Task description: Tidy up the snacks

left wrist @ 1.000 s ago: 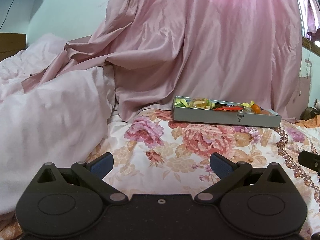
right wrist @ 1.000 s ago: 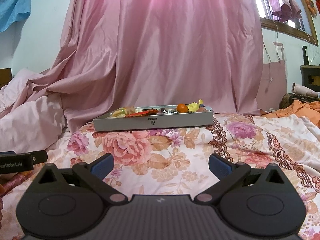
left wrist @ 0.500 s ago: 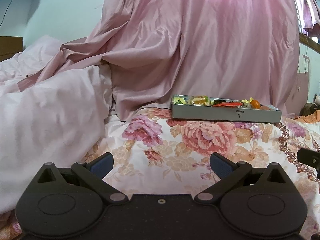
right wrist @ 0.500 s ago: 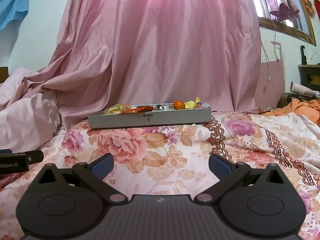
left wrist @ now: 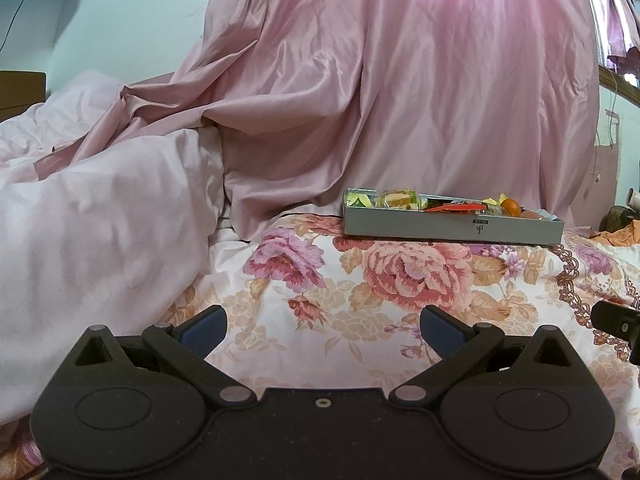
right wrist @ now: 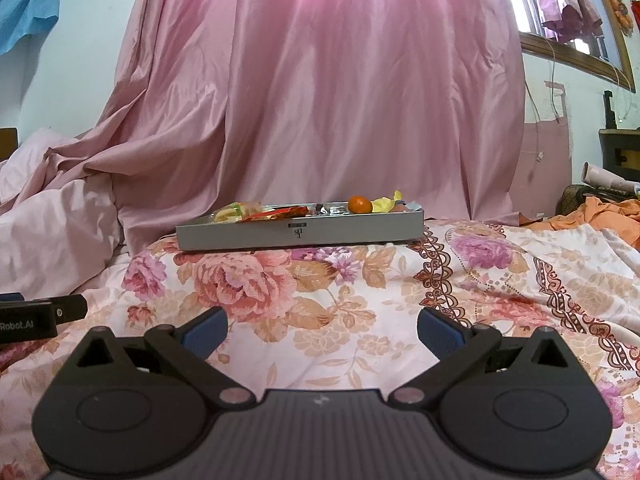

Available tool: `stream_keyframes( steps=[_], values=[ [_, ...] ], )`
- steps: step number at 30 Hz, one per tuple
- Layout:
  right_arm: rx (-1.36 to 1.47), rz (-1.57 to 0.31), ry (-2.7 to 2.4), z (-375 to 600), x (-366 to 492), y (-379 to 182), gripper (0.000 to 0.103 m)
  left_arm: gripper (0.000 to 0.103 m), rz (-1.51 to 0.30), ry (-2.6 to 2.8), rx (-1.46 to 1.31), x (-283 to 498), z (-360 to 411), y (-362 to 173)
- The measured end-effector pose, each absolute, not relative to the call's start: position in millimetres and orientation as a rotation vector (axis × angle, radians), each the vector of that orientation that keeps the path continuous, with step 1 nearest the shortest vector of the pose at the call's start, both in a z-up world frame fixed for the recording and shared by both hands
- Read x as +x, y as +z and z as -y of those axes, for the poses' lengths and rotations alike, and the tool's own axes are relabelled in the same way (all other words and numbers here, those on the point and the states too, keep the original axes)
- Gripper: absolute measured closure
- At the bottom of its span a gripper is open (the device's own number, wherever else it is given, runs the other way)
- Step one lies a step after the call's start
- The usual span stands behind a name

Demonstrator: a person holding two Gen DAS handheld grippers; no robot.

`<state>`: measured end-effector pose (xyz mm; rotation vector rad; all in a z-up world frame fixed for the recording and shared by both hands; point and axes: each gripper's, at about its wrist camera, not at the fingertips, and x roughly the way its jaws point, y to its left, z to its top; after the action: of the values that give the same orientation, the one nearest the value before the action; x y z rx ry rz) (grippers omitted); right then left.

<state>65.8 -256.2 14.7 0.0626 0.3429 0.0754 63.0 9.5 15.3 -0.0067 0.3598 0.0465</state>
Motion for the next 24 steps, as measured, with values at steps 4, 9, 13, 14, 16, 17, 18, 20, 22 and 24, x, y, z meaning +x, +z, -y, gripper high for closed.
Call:
stream_keyframes(
  steps=[4, 9, 13, 14, 16, 17, 18, 20, 22, 24],
  values=[
    [0.062, -0.343, 0.076, 256.0, 65.8, 14.6, 0.000, 0.001, -0.358, 0.046, -0.006, 63.4, -9.0, 14.3],
    [0.061, -0.344, 0.076, 256.1, 65.9, 14.6, 0.000, 0.001, -0.357, 0.045, -0.005, 63.3, -8.4, 13.7],
    [0.062, -0.342, 0.076, 256.3, 65.8, 14.7, 0.000, 0.001, -0.356, 0.046, -0.006, 63.7, -8.4, 13.7],
    [0.061, -0.343, 0.077, 256.2, 66.0, 14.6, 0.000, 0.001, -0.355, 0.045, -0.006, 62.7, -9.0, 14.3],
    [0.060, -0.343, 0.077, 256.1, 65.9, 14.6, 0.000, 0.001, -0.355, 0.046, -0.006, 62.7, -9.1, 14.3],
    [0.061, -0.344, 0.076, 256.1, 66.0, 14.6, 0.000, 0.001, -0.355, 0.046, -0.006, 63.5, -8.7, 13.7],
    [0.061, -0.344, 0.076, 256.0, 65.9, 14.7, 0.000, 0.001, -0.355, 0.046, -0.006, 62.6, -9.1, 14.3],
    [0.059, -0.345, 0.077, 256.2, 65.9, 14.5, 0.000, 0.001, -0.355, 0.046, -0.006, 62.7, -9.1, 14.4],
    [0.059, -0.345, 0.077, 256.1, 66.0, 14.4, 0.000, 0.001, -0.355, 0.046, -0.005, 63.0, -8.9, 14.1],
    [0.059, -0.345, 0.077, 256.2, 65.9, 14.4, 0.000, 0.001, -0.355, 0.045, -0.006, 62.6, -9.1, 14.4]
  ],
)
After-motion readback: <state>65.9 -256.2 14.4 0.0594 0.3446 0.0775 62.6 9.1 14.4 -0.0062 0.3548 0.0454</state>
